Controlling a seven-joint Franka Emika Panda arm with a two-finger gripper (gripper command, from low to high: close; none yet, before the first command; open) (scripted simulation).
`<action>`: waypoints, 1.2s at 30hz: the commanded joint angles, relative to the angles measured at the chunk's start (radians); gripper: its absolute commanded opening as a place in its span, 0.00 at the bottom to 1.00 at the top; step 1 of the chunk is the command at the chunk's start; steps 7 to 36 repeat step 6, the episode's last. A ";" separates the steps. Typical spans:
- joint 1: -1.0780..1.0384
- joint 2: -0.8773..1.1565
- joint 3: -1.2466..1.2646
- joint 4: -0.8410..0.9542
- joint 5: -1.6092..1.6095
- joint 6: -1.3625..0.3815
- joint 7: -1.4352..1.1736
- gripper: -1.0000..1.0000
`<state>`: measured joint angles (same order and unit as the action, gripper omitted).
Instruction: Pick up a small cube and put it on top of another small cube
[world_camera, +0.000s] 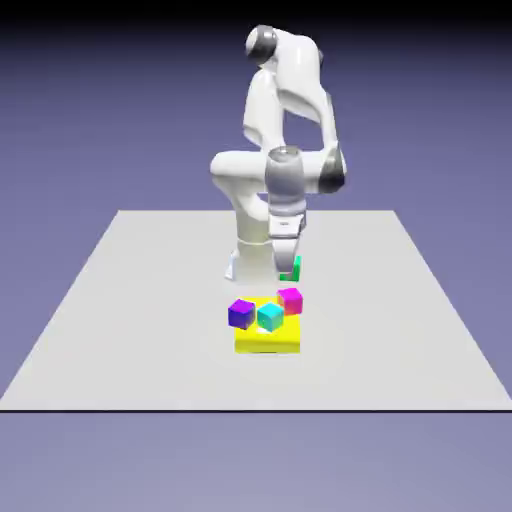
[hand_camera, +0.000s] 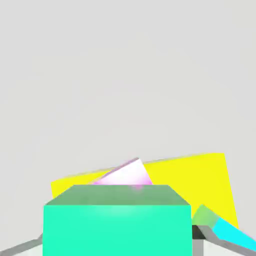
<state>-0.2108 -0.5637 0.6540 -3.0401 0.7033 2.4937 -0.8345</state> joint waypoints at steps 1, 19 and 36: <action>0.001 0.036 0.010 -0.004 0.012 0.041 -0.004 0.00; 0.002 0.066 0.017 -0.008 0.021 0.074 -0.008 1.00; 0.002 0.066 0.017 -0.008 0.021 0.074 -0.008 1.00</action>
